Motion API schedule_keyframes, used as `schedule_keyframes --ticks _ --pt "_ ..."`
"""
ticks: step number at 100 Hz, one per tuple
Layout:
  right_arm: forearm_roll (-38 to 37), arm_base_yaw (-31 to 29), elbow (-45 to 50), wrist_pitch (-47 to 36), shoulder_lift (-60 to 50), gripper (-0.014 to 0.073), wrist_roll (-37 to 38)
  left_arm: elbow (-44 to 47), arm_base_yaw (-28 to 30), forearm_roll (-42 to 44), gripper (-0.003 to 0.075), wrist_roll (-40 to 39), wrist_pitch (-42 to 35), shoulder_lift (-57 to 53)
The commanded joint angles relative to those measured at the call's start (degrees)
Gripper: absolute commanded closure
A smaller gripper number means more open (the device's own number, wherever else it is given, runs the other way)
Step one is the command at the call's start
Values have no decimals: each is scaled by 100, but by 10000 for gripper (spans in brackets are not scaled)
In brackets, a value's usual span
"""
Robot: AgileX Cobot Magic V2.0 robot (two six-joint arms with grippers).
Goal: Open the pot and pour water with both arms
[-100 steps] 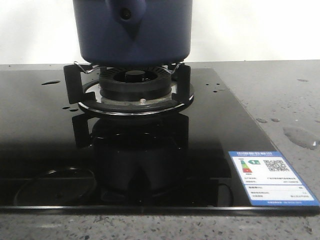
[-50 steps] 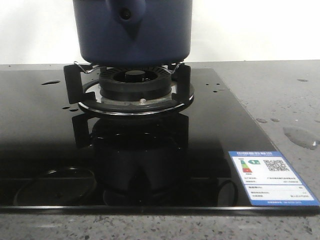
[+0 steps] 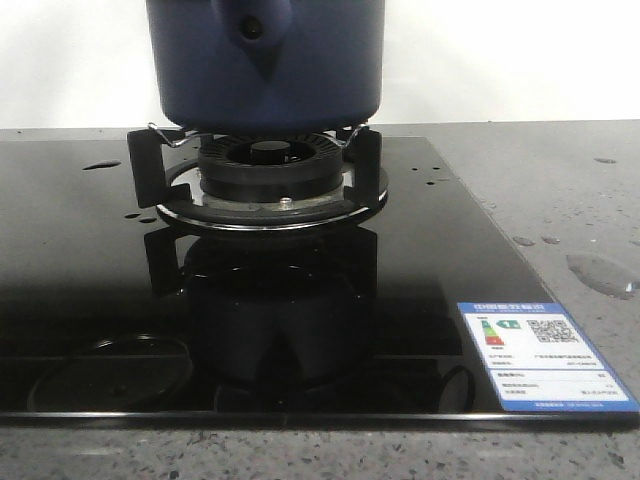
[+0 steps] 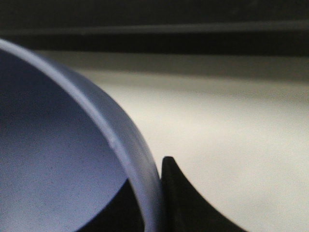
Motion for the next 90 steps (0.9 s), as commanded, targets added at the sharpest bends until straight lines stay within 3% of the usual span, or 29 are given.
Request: schedule_keyframes --ticks 1,44,59,90 --pt "-318 -4 10 -1085 -274 639 -22 -233 7 -320 377 -62 25 -212" --pt "-729 -4 323 -2614 -274 639 -22 -233 7 -320 377 -62 25 -212" --pt "-1142 -4 323 -2721 -274 639 -22 -233 7 -320 377 -62 25 -212" --pt "-1175 -4 323 -2709 -274 639 -22 -233 7 -320 377 -62 25 -212"
